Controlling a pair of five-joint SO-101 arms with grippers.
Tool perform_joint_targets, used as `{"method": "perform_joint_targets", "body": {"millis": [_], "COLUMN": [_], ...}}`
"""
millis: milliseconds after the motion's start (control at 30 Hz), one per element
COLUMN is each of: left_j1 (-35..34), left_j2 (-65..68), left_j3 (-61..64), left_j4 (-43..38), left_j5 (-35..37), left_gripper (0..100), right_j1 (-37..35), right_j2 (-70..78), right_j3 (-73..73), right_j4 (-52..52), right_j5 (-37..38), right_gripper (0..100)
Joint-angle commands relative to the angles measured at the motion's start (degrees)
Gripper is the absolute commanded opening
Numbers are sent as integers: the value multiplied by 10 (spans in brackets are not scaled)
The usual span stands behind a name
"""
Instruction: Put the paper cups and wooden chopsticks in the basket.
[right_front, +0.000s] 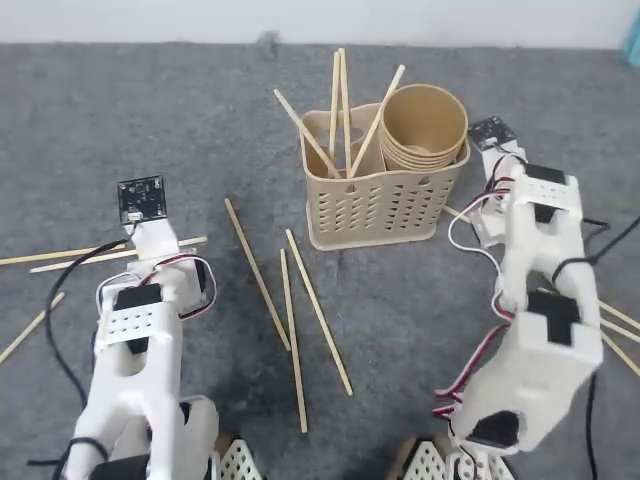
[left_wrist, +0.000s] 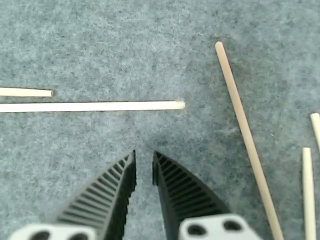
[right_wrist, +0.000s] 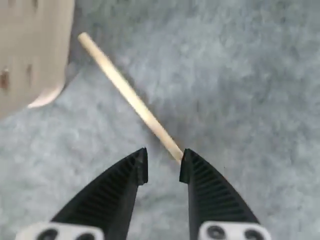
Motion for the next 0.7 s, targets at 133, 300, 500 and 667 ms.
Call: {"method": "perform_joint_targets", "body": {"millis": [133, 300, 500, 667], "left_j1": [-3, -3, -3, -3], "left_j2": [-20, -20, -20, -20], "left_j3": [-6, -6, -6, -6], "left_j4": [-12, -12, -12, -12], "left_j5": [-5, -5, -5, -5], "left_gripper": [52, 52, 52, 52], "right_j1": [9, 23, 58, 95], "right_j2": [67, 80, 80, 80], "right_j3": [-91, -100, -163, -246], "right_j4": [-3, -1, 63, 145], "right_j5": [6, 6, 3, 2], "right_gripper": [112, 104, 16, 8]}}
